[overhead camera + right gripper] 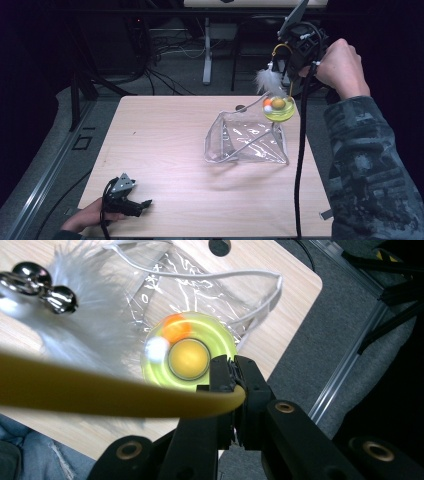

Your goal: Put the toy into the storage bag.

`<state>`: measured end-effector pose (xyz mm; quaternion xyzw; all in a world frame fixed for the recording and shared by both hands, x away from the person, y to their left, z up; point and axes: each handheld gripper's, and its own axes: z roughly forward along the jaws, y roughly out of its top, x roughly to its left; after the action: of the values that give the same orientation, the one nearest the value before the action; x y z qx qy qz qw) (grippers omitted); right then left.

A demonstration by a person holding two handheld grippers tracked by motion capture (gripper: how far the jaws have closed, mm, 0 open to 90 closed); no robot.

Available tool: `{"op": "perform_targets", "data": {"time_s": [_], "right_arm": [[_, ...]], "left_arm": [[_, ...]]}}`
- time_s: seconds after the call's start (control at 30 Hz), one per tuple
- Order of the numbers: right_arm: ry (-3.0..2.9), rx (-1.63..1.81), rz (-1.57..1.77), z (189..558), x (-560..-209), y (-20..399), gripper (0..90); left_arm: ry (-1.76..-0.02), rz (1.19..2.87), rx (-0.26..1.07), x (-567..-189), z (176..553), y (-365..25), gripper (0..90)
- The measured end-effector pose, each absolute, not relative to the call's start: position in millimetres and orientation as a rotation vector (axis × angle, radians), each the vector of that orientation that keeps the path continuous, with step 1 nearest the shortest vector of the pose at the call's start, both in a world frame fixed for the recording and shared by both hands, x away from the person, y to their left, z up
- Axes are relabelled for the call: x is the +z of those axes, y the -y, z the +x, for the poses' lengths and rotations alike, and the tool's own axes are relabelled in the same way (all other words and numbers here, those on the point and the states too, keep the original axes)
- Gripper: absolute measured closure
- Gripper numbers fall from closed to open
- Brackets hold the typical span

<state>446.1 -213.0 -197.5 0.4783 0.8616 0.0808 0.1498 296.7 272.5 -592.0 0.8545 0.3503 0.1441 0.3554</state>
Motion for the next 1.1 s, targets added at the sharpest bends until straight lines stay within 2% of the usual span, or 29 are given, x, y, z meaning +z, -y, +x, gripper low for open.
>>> {"op": "perform_targets", "data": {"time_s": [0.57, 1.1], "right_arm": [[-2.542, 0.267, 1.32, 458.0, -217.9, 179.2, 87.4], [-2.592, 0.246, 1.341, 472.9, -263.3, 166.4, 87.4]], "left_arm": [[-0.905, 2.208, 0.373, -592.0, 296.7, -272.5, 0.0], [-0.904, 2.209, 0.373, -592.0, 296.7, -272.6, 0.0]]}}
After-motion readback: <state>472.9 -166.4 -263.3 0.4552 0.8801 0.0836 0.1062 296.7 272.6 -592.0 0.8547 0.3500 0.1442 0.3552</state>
